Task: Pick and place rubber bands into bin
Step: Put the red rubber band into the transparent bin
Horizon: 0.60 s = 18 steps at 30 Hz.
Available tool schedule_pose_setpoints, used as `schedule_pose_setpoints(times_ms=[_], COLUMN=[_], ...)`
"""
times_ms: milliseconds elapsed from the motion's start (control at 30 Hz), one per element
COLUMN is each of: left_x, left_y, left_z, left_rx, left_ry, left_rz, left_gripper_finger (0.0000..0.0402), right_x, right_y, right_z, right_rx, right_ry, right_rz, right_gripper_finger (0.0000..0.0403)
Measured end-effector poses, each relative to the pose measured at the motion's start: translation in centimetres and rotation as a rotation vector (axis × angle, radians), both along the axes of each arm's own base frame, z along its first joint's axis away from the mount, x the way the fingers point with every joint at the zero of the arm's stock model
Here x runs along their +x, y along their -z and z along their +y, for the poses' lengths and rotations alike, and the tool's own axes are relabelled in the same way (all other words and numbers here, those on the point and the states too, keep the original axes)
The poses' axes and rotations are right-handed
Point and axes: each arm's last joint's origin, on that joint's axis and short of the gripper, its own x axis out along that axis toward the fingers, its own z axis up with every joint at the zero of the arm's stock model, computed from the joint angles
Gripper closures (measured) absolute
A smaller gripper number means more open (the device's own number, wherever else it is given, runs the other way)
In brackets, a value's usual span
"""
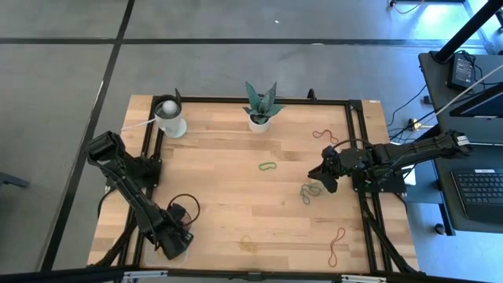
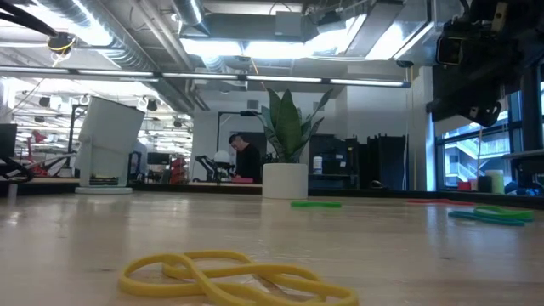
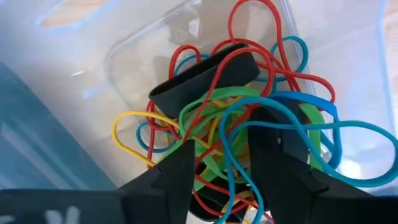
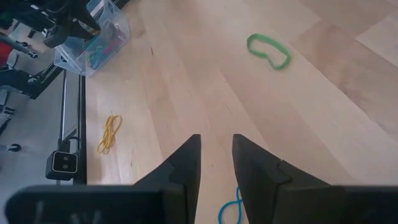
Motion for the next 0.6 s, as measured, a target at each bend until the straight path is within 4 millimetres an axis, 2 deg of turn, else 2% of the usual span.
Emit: schedule_pose_setpoints(times_ms=[167,367,467,600], left_x=[0.1,0.1,0.3,0.1], left_y=[0.0,-0.2,-1.2,-3.6], left_z=[-0.1,-0.2,-0.2,0.1], left_rx=[-0.014,-0.014,-0.027,-0.067], left_ry=[0.001,0.046,0.060,0.076], left_rz=[-0.010,-0.014,-0.027,-0.068], left_gripper_finger=[0.0227,0.0235,0.0242,0.0252], right_x=[0.0,0.0,0.0,0.0], right_y=[0.0,0.0,0.0,0.0], right_z=[0.0,0.0,0.0,0.0], right_rx=[0.000,-0.001,-0.001,-0.001], right_ry=[0.000,0.000,0.000,0.000], right_rz=[0.000,0.000,0.000,0.000], right_gripper_finger=[0.0307,0.0307,0.0307,0.0307])
